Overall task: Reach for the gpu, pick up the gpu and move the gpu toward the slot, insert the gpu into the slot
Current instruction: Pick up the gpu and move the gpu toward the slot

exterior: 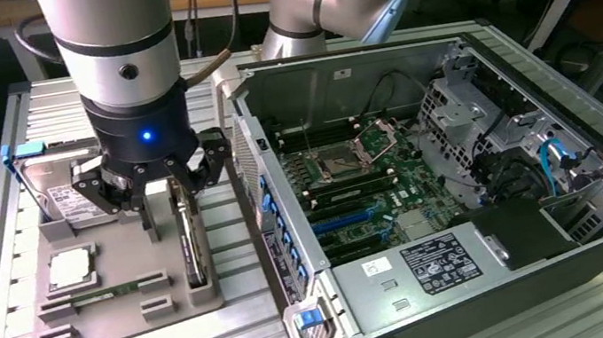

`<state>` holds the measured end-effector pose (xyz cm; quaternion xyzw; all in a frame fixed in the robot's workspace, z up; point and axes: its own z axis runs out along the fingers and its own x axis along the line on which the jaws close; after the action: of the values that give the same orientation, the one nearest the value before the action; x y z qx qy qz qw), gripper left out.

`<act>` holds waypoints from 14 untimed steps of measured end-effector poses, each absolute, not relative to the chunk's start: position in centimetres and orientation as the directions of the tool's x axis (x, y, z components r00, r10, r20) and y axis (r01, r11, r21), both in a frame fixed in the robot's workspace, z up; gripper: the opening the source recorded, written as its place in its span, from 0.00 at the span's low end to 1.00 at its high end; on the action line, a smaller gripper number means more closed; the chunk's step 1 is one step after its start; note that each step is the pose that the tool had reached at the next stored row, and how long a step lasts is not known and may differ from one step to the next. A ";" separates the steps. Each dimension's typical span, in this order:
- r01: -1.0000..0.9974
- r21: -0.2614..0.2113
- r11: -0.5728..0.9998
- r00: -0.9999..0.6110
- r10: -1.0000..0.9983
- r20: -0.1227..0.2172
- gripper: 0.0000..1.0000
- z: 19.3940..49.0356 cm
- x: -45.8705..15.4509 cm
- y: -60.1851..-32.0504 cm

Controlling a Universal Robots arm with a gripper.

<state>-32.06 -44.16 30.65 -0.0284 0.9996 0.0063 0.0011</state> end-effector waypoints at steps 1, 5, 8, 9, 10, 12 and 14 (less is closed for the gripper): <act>-0.051 0.013 0.999 -0.999 -0.051 -0.003 0.54 30.5 -32.1 -44.2; -0.036 0.013 0.999 -0.999 -0.036 -0.002 0.54 29.7 -32.0 -44.2; -0.033 0.012 0.999 -0.999 -0.033 -0.002 0.54 29.2 -31.8 -44.2; -0.031 0.012 0.999 -1.000 -0.031 -0.002 0.54 29.0 -31.6 -44.2; -0.028 0.013 1.000 -1.000 -0.028 -0.002 0.54 28.7 -31.5 -44.2; -0.024 0.013 1.000 -1.000 -0.024 -0.002 0.54 28.4 -31.3 -44.2; -0.020 0.012 1.000 -1.000 -0.020 -0.002 0.54 28.0 -31.1 -44.2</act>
<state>-31.06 -44.19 28.02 -0.0102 0.9999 0.0063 0.0012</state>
